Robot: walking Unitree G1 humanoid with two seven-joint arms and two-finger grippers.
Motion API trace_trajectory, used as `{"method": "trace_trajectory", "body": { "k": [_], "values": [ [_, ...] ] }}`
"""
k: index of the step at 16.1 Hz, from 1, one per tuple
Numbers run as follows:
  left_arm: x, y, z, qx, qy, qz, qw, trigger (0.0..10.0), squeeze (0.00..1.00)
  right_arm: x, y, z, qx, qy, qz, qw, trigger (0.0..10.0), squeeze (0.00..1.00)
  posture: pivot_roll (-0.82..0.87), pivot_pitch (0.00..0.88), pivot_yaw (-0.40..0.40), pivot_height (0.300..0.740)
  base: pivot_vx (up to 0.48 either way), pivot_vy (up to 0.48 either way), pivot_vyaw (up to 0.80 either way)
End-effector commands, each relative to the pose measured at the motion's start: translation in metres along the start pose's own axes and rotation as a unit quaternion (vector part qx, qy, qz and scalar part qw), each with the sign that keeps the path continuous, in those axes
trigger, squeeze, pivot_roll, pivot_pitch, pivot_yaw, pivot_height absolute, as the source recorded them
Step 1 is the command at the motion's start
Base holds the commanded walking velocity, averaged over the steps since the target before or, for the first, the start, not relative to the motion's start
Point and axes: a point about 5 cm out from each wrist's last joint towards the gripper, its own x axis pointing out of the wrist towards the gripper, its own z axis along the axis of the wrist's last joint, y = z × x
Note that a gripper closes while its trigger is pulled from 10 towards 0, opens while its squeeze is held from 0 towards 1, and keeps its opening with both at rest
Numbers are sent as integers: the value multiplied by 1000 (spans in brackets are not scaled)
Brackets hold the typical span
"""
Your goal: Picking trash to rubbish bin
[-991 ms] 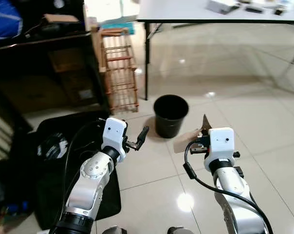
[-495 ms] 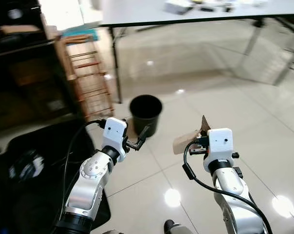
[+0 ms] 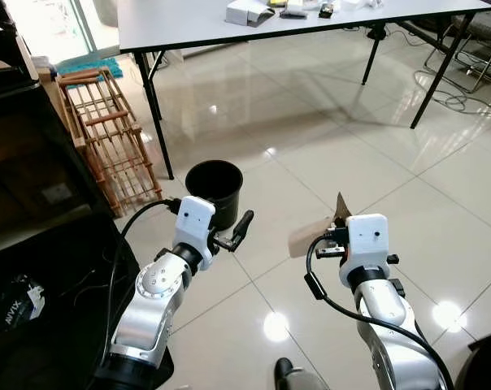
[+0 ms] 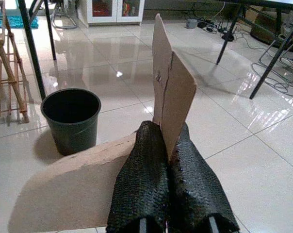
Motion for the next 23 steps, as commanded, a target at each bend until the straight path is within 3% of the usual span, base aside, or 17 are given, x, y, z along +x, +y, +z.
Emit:
{"method": "trace_trajectory", "body": {
  "k": [1,23],
  "values": [
    [1,0,4,6,-8,-8,1000,10000,0,0,-1,1,-4,-4,-3,1000,10000,0,-29,115,44,740,330,0,0],
    [1,-2,0,10,0,-12,1000,10000,0,0,2,2,-16,-9,6,1000,10000,0,-28,116,44,740,457,0,0]
  ]
}}
